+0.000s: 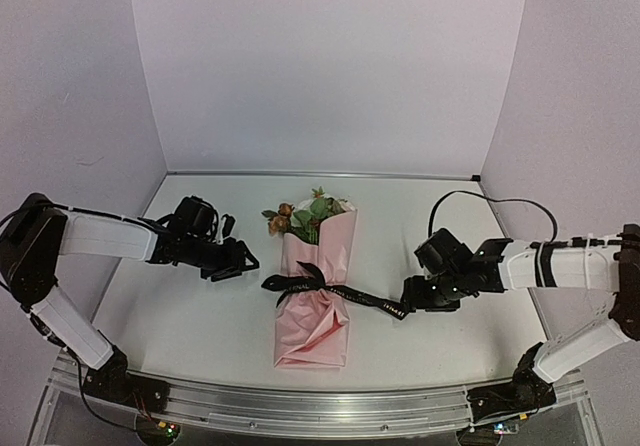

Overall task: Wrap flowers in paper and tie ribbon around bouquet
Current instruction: Tie the half-tied ribbon around the folded bouquet, then reset both arms

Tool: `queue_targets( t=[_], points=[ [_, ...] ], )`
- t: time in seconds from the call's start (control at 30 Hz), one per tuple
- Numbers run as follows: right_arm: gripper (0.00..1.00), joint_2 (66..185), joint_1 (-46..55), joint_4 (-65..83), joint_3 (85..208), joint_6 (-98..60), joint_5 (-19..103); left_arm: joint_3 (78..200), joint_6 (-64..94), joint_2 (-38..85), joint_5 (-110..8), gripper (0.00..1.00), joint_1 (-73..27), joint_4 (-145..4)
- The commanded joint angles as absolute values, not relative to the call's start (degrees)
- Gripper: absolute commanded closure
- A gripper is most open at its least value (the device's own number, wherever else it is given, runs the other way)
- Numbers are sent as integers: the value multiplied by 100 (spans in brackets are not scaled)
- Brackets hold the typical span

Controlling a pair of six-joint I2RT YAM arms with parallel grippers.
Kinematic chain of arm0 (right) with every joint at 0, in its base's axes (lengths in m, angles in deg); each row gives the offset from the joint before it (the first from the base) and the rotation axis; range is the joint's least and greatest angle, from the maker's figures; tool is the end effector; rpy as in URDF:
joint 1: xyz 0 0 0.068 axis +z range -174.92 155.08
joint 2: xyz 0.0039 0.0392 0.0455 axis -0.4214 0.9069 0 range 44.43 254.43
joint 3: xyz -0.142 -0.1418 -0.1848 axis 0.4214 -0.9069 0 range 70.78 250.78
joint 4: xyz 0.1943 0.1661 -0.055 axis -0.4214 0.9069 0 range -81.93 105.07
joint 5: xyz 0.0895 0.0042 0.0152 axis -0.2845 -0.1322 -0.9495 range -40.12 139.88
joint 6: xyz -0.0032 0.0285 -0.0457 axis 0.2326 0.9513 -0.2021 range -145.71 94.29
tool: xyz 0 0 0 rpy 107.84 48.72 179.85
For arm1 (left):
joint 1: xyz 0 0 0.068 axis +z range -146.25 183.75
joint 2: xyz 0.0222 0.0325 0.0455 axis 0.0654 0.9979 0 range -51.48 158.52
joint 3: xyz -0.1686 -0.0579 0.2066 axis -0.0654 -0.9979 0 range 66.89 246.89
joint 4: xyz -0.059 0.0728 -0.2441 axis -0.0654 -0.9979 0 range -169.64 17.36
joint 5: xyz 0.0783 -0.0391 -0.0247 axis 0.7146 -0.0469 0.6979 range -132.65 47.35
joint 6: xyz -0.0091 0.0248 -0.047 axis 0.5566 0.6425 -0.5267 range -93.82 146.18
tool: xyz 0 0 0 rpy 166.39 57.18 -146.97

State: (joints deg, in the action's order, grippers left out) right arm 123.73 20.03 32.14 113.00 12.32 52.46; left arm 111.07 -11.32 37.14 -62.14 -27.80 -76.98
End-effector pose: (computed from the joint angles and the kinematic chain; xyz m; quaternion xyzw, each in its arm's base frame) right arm 0.1820 0.1793 0.1770 -0.0529 0.9668 0.1486 0.2010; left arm 0.2508 -0.1679 0.1679 0.0116 0.9244 -0.3271 0.1959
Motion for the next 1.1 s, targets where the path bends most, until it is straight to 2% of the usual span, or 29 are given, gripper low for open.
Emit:
queue_targets(
  t=[0.0, 0.07, 0.1, 0.17, 0.67, 1.07],
  points=[
    [25, 12075, 2030, 3662, 11693, 1028, 5309, 11425, -947, 3078, -5778, 36, -2780, -7934],
    [6, 11984, 2029, 3728, 11778, 980, 5302, 11495, -902, 2916, -5710, 30, -2780, -7997],
    [2, 11944, 2032, 3762, 11827, 965, 5312, 11542, -870, 2842, -5681, 23, -2780, -8033],
    [2, 11868, 2032, 3828, 11927, 941, 5361, 11651, -777, 2669, -5631, 1, -2780, -8123],
    [2, 11239, 2026, 4453, 12497, 816, 5940, 12342, -527, 1761, -4947, 0, -2780, -8360],
    [2, 10663, 2027, 4557, 12396, 479, 6358, 12532, -489, 1639, -4666, 0, -2781, -8552]
  ],
)
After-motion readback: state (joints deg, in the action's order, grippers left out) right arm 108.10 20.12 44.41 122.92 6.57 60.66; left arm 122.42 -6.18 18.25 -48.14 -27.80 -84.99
